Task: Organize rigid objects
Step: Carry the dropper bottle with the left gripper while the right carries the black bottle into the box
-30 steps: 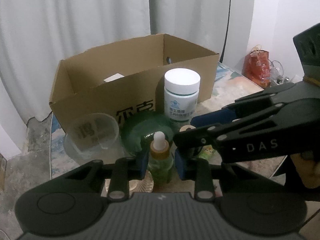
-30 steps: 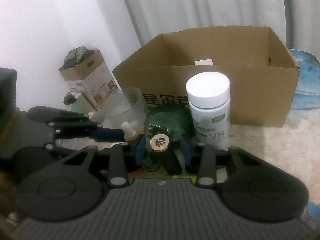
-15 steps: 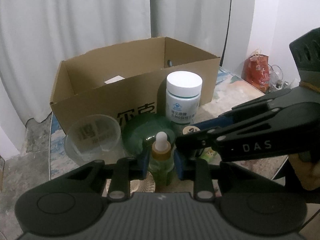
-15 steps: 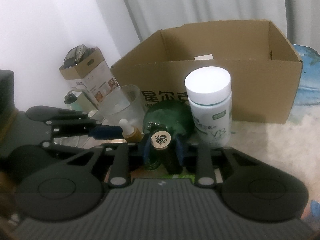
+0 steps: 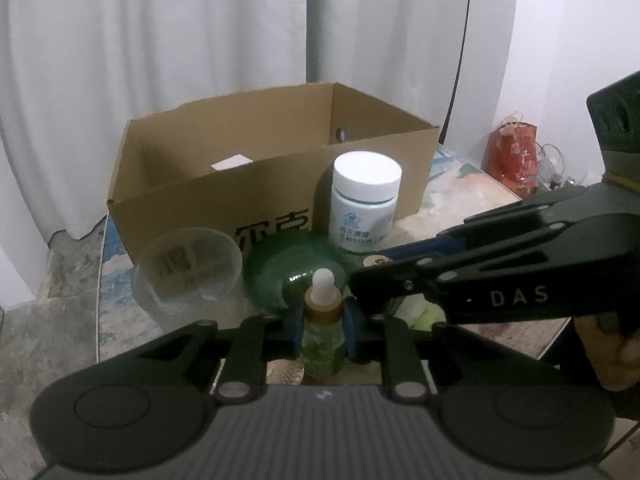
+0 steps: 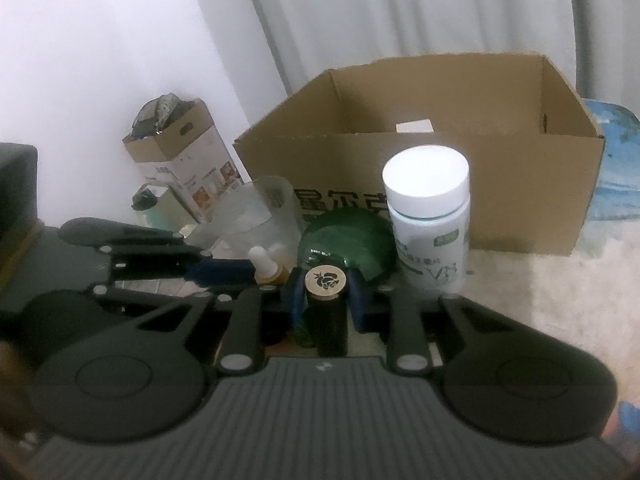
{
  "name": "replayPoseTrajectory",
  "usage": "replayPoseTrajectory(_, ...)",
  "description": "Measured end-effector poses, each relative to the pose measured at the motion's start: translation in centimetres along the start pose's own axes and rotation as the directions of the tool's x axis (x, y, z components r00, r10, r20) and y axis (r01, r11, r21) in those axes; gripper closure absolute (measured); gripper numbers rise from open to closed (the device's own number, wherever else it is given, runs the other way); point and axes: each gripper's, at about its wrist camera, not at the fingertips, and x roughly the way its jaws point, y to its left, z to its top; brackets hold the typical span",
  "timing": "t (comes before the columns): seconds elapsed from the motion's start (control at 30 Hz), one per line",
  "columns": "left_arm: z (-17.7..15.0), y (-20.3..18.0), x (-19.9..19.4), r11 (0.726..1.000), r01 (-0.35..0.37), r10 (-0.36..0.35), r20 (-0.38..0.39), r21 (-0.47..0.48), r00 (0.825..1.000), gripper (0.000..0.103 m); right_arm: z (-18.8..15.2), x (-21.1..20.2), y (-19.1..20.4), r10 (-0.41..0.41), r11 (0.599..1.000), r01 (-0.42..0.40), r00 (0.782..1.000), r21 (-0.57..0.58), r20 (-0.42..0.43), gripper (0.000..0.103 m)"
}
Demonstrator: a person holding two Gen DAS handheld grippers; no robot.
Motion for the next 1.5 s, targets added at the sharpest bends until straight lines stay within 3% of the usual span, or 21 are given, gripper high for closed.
replayPoseTrajectory(0.3,1.8,-0.1,-3.6,1.000,0.002,-0.001,0.099,-0.011,0.995,0.082,1.9,-2.9,1.5,0.020,0.999,-0.018,0.998,-0.036,0.065,0.082)
replayPoseTrajectory(0.53,7.1,1.6,-7.4,1.000,-0.019,0.021,0.195,-0.009,0.981,0.082,7.8,-6.0,3.3,0.076,0.991,-0.056,0.984,-0.124,0.163,0.082)
replayPoseTrajectory(0.67,10.7,3.7,-7.3,0.999,-0.029,0.032,0.219,-0.019,0.975,0.082,12.3,-6.0,3.9,0.090,0.978,-0.049,0.975,-0.201,0.201,0.082)
replayPoseTrajectory(0.8,14.0,6.2,-4.3,0.997,-0.066,0.074,0.183,-0.051,0.980,0.082,17.1,-3.3,3.2,0.099,0.973,-0.057,0.979,-0.223,0.181,0.082)
replayPoseTrajectory(0.97,16.8,9.8,2.0,0.986,-0.133,0.142,0.089,-0.099,0.986,0.082,22.3,3.7,0.4,0.104,0.973,-0.089,0.993,-0.211,0.063,0.082)
replayPoseTrajectory(1.1,17.7,11.7,6.8,0.981,-0.154,0.155,0.005,-0.122,0.988,0.082,24.9,9.3,-2.7,0.106,0.978,-0.106,0.994,-0.177,-0.012,0.082)
replayPoseTrajectory(1.27,18.3,12.8,11.3,0.977,-0.172,0.164,-0.073,-0.123,0.984,0.082,26.1,14.9,-5.6,0.097,0.982,-0.110,0.991,-0.151,-0.092,0.082)
replayPoseTrajectory(1.5,18.0,12.7,13.6,0.977,-0.203,0.191,-0.149,-0.064,0.970,0.082,25.7,21.1,-8.2,0.093,0.987,-0.113,0.982,-0.113,-0.165,0.082)
